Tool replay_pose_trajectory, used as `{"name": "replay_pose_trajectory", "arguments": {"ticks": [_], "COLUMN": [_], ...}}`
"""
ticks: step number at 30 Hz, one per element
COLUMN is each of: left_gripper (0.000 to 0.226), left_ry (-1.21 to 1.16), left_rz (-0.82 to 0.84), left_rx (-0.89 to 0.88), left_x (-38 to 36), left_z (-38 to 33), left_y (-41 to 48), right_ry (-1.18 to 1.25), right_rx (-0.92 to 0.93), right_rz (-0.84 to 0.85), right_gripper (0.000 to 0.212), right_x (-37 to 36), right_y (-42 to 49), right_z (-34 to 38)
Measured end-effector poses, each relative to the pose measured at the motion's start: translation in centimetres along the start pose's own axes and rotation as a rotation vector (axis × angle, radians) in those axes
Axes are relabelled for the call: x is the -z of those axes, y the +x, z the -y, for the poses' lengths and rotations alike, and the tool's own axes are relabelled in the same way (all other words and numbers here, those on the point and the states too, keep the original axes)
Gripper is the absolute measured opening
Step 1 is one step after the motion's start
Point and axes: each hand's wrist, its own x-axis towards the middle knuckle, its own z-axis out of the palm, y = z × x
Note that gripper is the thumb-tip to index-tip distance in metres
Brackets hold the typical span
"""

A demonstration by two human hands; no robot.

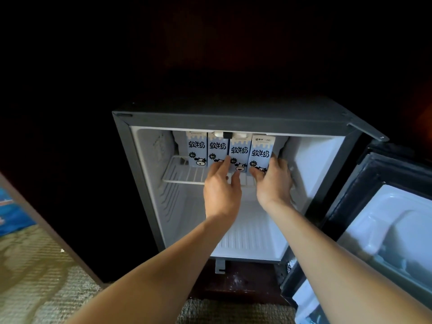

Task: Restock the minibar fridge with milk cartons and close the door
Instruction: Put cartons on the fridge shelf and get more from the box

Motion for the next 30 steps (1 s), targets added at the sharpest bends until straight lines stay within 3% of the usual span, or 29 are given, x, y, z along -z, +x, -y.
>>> {"name": "replay_pose_trajectory", "arguments": {"ticks": [19, 23, 30], "left_gripper": [0.049, 0.05, 0.058], "left_ry": [0.074, 0.172, 0.482], "left_rz": [0.085, 0.22, 0.579], "left_rx": [-0.034, 0.031, -0.129], "left_x": [-0.1, 0.7, 5.8], "left_z": [-0.1, -1.2, -2.5], "left_y": [-0.7, -0.7, -2.1], "right_ry": [-0.131, -0.08, -0.15], "right_rx": [-0.004, -0.02, 0.028], "right_rz": [0.041, 0.15, 0.344], "right_gripper": [0.048, 0.043, 0.038], "right_x": [0.5, 1.7, 5.9], "right_y": [0.0, -0.3, -4.8], "right_z": [0.3, 0.5, 2.8]}}
